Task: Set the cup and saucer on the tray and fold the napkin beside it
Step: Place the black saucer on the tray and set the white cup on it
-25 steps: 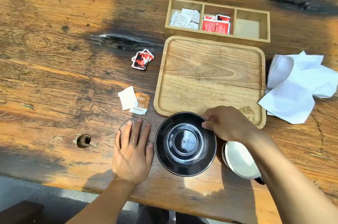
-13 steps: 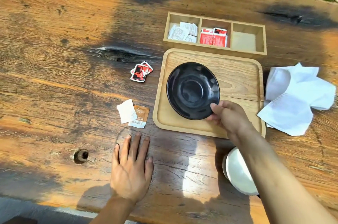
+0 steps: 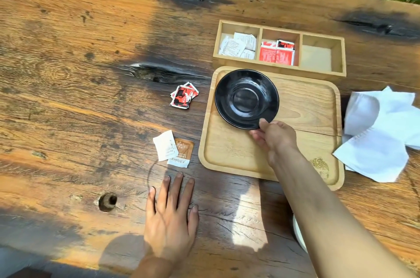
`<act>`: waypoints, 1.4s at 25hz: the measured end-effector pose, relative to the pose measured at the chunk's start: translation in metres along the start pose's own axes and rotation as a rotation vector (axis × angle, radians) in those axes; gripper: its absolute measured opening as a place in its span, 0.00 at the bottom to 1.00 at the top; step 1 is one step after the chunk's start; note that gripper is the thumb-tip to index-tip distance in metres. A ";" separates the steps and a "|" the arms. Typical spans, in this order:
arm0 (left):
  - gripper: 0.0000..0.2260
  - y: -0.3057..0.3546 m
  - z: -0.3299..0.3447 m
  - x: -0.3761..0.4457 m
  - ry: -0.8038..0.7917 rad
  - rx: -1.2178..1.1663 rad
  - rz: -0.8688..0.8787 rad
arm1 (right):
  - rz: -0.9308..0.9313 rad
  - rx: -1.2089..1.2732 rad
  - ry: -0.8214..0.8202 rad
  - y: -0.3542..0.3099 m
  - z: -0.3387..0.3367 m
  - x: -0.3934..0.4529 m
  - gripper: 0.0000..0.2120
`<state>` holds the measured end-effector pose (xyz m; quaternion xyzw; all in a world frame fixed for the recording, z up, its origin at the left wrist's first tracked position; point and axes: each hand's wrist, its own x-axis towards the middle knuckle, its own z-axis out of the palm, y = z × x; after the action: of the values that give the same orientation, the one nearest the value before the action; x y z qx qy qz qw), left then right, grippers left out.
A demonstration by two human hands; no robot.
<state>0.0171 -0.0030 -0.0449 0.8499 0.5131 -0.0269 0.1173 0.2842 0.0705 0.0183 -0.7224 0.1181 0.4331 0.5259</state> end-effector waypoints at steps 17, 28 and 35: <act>0.25 -0.001 0.002 0.000 -0.004 -0.005 -0.003 | 0.087 -0.013 -0.079 0.007 -0.008 -0.003 0.09; 0.25 -0.004 0.005 -0.001 -0.015 0.033 0.003 | -0.314 -0.333 -0.132 0.013 -0.106 -0.062 0.04; 0.25 0.001 0.003 -0.003 0.027 0.031 -0.017 | -0.660 -0.713 0.197 0.060 -0.187 -0.094 0.07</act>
<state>0.0166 -0.0064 -0.0471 0.8474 0.5214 -0.0246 0.0969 0.2847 -0.1428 0.0626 -0.8936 -0.2233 0.1866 0.3416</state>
